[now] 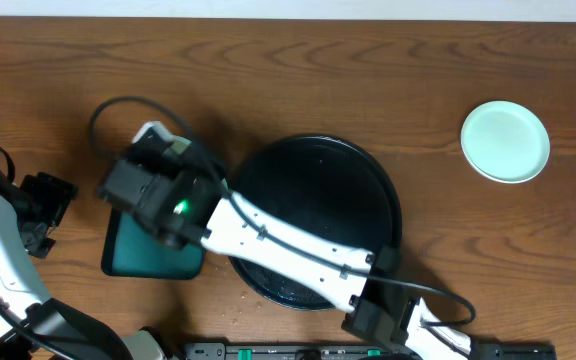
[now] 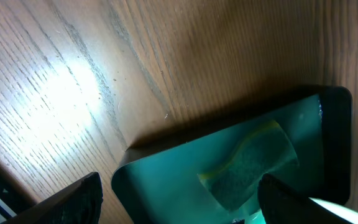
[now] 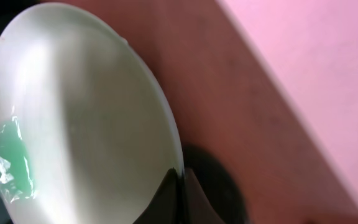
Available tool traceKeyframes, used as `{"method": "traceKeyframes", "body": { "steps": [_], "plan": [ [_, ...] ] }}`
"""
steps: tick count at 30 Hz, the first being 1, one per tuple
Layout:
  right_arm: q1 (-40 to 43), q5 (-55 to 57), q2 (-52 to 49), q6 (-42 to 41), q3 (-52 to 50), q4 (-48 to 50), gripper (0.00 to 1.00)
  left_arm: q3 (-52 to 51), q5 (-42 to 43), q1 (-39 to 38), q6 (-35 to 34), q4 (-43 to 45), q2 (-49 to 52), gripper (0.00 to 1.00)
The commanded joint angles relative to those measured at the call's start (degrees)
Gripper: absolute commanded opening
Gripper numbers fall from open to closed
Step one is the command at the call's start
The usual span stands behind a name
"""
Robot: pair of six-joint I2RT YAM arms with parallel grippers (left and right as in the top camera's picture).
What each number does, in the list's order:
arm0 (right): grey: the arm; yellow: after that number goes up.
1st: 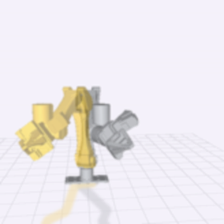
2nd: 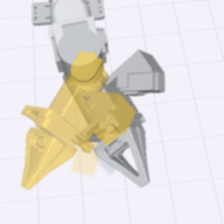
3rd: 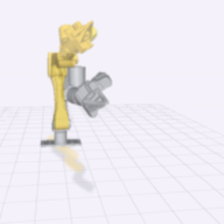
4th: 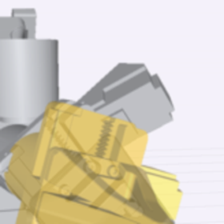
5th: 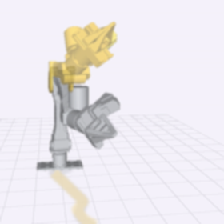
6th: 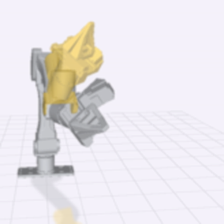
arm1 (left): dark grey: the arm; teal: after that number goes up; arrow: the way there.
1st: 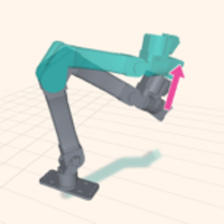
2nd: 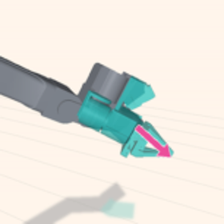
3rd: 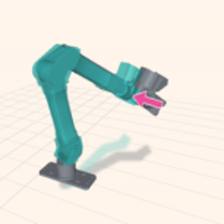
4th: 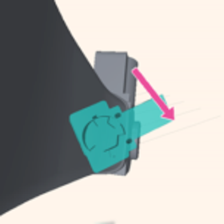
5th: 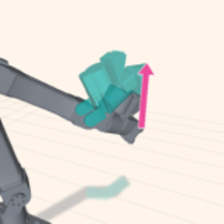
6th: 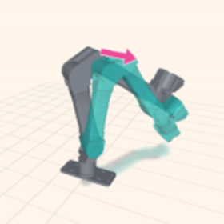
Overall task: Clean dirty plates on tray and stack at the side
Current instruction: 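Lift the green plate and swing it over the basin to rinse, then carry the green plate right and stack it on the plates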
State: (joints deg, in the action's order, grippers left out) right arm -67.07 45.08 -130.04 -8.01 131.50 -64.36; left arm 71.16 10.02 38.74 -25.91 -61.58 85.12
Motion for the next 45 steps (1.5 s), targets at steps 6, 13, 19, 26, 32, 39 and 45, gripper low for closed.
{"method": "traceKeyframes", "body": {
  "steps": [6,13,19,26,32,39,45],
  "plan": [
    [-4.46,16.72,-0.09,12.85,1.49,6.01,0.01,-0.02,0.09,0.2,-0.7,-0.52,0.31,0.81],
    [-5.7,21.14,-0.09,19.5,1.49,10.23,0.01,-0.02,0.09,0.2,-0.72,-0.52,0.31,0.8],
    [-5.81,21.14,-0.09,19.93,1.49,10.19,0.01,-0.02,0.09,0.2,-0.72,-0.55,0.31,0.8],
    [-6.01,21.11,-0.09,20.48,1.49,10.05,0.01,-0.02,0.09,0.2,-0.72,-0.52,0.31,0.8],
    [-3.56,7.43,-0.09,2.93,1.46,0.85,0.01,-0.02,0.09,0.2,-0.7,-0.55,0.31,0.8],
    [6.38,-12.7,1.57,-12.13,1.53,-2.56,0.01,-0.02,0.09,0.2,-0.72,-0.5,0.31,0.8],
    [19.91,-33.14,8.66,-14.32,1.57,-5.07,0.01,-0.02,0.35,-0.48,-0.7,-0.48,0.31,0.8]
  ]
}}
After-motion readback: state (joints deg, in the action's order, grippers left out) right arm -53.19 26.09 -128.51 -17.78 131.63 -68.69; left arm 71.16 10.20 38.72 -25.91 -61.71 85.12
